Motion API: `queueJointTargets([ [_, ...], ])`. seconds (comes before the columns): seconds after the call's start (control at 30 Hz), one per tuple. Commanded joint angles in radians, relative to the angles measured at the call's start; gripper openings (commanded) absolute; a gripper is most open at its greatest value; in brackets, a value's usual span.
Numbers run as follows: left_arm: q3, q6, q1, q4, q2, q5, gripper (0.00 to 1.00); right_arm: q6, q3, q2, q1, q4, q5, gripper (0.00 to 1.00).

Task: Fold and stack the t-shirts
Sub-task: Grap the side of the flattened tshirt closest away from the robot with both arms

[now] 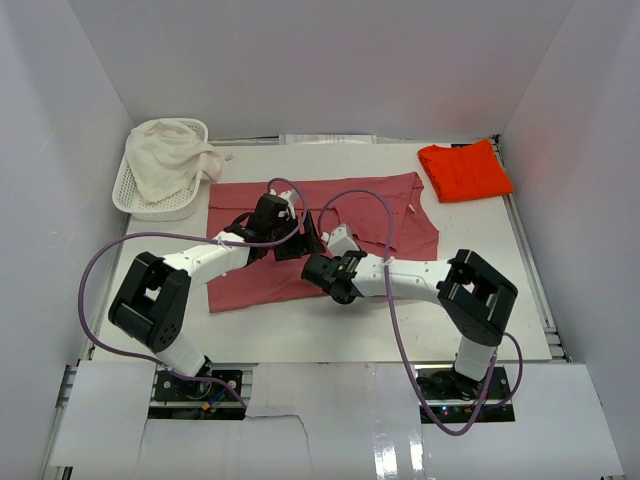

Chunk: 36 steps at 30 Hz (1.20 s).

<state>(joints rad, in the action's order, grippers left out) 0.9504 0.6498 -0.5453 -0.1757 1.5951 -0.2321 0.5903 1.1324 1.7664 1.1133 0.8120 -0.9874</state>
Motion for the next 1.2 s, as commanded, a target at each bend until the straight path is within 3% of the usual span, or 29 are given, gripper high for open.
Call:
queueJointTargets([
  [0.0,0.001,-0.012,-0.002,0.007,-0.04,0.01,0.86,-0.3,0.075,0.028,-0.029,-0.125,0.007,0.14],
  [0.23,-0.004,-0.012,-0.002,0.005,-0.04,0.014,0.86,-0.495,0.135,0.111,-0.113,-0.238,0.006,0.18],
  [0.37,-0.006,-0.012,-0.002,0.002,-0.041,0.02,0.86,-0.569,0.127,0.114,-0.168,-0.352,0.052,0.3],
  [0.43,-0.007,-0.01,-0.002,0.004,-0.038,0.02,0.86,-0.586,0.148,0.133,-0.199,-0.379,0.076,0.3],
  [0.53,-0.009,-0.009,-0.002,0.005,-0.034,0.016,0.86,-0.633,0.202,0.163,-0.236,-0.401,0.09,0.24],
  [0.63,-0.01,-0.009,-0.002,0.005,-0.037,0.013,0.86,-0.665,0.256,0.188,-0.263,-0.41,0.131,0.08],
  [0.73,-0.015,-0.009,-0.002,0.002,-0.047,0.02,0.86,-0.698,0.303,0.212,-0.268,-0.41,0.13,0.08],
  [0.8,-0.018,-0.009,-0.002,0.002,-0.05,0.023,0.86,-0.734,0.32,0.228,-0.267,-0.416,0.118,0.11],
  [0.83,-0.021,-0.009,-0.002,0.001,-0.05,0.024,0.86,-0.747,0.325,0.232,-0.268,-0.434,0.11,0.19],
  [1.03,-0.019,-0.009,-0.002,0.001,-0.053,0.02,0.86,-0.732,0.34,0.228,-0.279,-0.444,0.105,0.37],
  [1.17,-0.019,-0.01,-0.002,-0.001,-0.058,0.022,0.86,-0.64,0.305,0.121,-0.305,-0.444,0.166,0.41],
])
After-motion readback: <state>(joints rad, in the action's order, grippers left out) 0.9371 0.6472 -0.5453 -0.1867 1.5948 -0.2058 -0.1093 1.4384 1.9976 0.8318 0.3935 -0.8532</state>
